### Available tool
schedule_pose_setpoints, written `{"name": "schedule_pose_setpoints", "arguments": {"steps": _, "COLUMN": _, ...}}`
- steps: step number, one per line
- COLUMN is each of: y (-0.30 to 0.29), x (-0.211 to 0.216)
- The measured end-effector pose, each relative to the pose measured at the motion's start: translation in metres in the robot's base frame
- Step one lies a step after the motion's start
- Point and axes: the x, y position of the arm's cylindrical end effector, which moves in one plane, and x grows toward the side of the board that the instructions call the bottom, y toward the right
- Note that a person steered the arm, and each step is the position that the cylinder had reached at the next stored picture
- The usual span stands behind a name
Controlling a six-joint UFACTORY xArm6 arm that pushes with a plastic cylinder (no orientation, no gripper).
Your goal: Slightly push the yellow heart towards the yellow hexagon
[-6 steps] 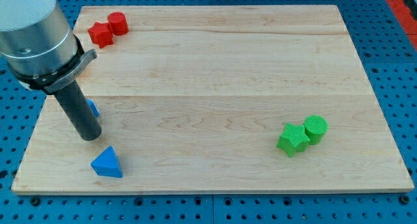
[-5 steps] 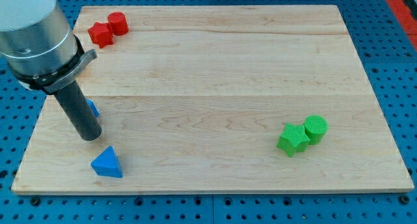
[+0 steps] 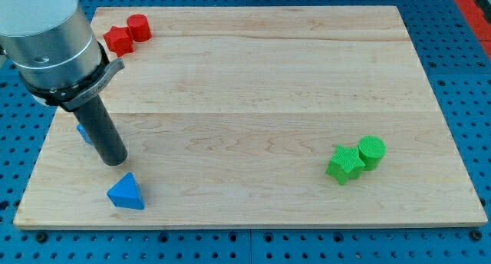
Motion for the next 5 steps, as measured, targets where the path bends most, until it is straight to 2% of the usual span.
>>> {"name": "schedule_pose_setpoints", "arguments": {"steps": 1, "y": -0.012, "x": -0.001}}
{"name": "schedule_pose_setpoints", "arguments": {"steps": 3, "y": -0.125, "x": -0.014}}
{"name": "schedule_pose_setpoints", "arguments": {"steps": 5, "y": -0.115, "x": -0.108}}
